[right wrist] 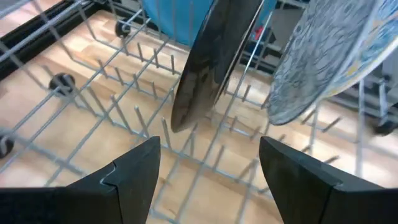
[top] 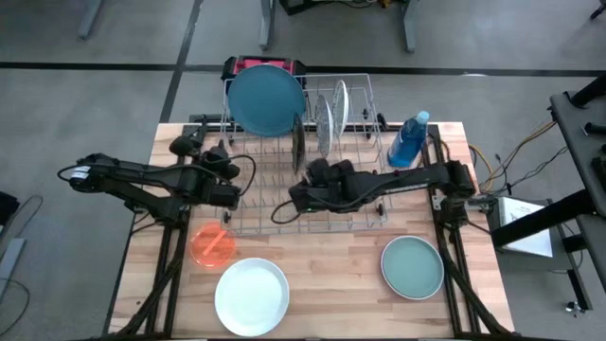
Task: Sort dishes
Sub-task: Put the white plate in the dish rack
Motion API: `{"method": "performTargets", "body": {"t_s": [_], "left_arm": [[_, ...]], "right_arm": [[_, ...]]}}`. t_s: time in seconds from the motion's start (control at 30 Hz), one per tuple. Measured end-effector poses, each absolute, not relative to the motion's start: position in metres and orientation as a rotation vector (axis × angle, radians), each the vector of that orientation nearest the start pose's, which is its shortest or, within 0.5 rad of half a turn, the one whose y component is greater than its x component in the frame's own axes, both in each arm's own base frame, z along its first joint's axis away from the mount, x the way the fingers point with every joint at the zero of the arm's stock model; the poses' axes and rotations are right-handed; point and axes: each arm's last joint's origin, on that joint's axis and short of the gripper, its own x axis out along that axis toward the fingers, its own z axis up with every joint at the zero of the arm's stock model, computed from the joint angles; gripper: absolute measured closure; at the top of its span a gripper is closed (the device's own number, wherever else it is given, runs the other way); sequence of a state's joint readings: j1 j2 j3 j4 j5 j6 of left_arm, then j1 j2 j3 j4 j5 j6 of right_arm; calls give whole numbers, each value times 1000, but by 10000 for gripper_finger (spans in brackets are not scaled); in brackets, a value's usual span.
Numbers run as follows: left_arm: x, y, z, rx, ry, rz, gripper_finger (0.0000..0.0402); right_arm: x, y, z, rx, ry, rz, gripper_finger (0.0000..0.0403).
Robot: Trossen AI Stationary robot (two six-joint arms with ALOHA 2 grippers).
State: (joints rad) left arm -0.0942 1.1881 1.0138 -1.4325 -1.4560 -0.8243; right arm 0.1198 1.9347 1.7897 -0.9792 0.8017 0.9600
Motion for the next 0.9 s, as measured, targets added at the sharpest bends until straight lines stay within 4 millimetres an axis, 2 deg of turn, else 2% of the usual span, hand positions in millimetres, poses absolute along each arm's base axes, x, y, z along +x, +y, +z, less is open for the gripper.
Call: {"method": "performTargets", "body": {"t_s": [0.27,0.43,0.63,0.9], "left_arm": [[176,11,290,507,794,1265,157],[187,7,296,420,891,1107,157],[193,-17,316,269,954,793,157],[186,-70,354,173,894,389,157]], "right_arm": [[360,38,345,196,659,-896,167],[337,46,361,118,685,-802,179],[314,65,351,124,776,-653,189],[293,111,329,178,803,-524,187]]}}
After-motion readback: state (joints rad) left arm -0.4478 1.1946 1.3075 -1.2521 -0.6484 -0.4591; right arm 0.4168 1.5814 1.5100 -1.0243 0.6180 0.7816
